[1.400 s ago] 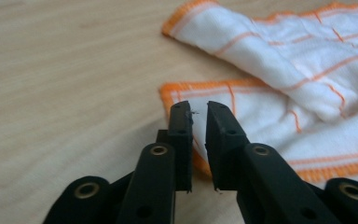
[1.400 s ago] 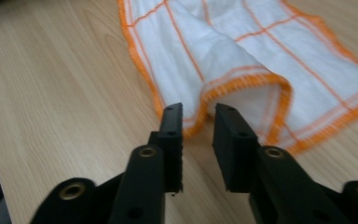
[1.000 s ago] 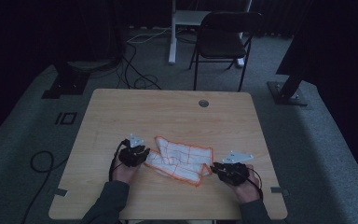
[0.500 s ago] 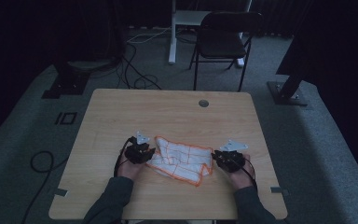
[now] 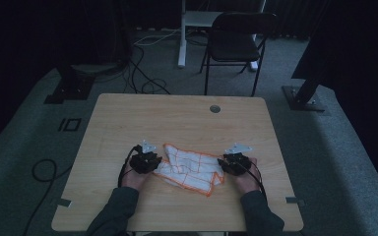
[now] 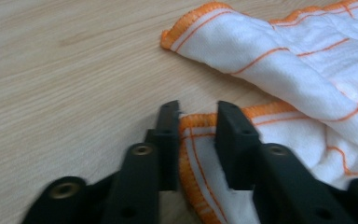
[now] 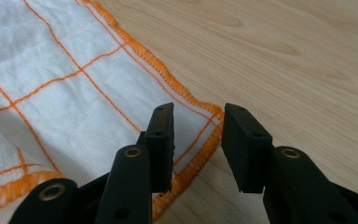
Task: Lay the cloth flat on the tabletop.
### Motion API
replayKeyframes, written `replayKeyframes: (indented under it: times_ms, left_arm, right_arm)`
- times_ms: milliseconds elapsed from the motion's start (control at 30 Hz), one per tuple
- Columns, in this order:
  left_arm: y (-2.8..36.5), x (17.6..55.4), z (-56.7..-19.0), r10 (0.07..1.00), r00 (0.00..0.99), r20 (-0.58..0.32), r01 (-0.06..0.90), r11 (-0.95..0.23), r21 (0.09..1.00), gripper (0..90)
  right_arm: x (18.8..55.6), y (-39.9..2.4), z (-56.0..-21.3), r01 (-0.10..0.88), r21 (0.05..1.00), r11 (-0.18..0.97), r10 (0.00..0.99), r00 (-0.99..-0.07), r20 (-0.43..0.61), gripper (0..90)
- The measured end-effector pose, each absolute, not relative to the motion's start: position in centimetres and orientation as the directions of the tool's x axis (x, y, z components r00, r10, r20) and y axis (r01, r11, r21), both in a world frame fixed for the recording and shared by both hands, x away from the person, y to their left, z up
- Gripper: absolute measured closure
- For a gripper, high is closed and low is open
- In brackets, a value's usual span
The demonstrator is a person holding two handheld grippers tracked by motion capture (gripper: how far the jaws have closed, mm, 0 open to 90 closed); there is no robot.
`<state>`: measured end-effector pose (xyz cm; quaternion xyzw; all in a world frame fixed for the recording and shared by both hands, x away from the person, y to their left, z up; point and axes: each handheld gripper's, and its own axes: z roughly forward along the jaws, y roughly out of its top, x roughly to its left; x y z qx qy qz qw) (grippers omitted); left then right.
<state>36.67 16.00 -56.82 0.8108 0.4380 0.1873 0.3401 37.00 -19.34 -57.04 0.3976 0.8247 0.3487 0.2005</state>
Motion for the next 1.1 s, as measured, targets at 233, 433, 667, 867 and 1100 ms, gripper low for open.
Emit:
replayKeyframes:
  times_ms: [233, 433, 667, 867, 1100]
  left_arm:
    - [16.2, 35.9, -56.8, 0.835, 0.550, -0.003, 0.586, -0.383, 0.714, 87.5]
    - [17.4, 34.5, -56.8, 0.853, 0.522, -0.014, 0.602, -0.357, 0.714, 87.7]
    - [19.0, 32.1, -57.0, 0.880, 0.472, -0.045, 0.626, -0.299, 0.720, 87.7]
    - [19.6, 30.7, -56.8, 0.893, 0.448, -0.036, 0.643, -0.295, 0.707, 87.6]
    - [19.9, 29.0, -56.8, 0.904, 0.427, -0.035, 0.654, -0.282, 0.702, 87.6]
  right_arm:
    - [37.2, -19.2, -57.3, 0.536, 0.725, 0.433, 0.780, -0.626, -0.003, 79.7]
    - [37.3, -19.2, -57.3, 0.532, 0.724, 0.439, 0.777, -0.629, -0.009, 86.0]
    - [37.4, -19.4, -57.3, 0.536, 0.724, 0.434, 0.791, -0.612, -0.021, 86.5]
    - [37.6, -19.7, -57.3, 0.541, 0.725, 0.427, 0.802, -0.597, -0.026, 86.8]
    - [37.8, -20.2, -57.2, 0.549, 0.725, 0.415, 0.815, -0.578, -0.028, 87.0]
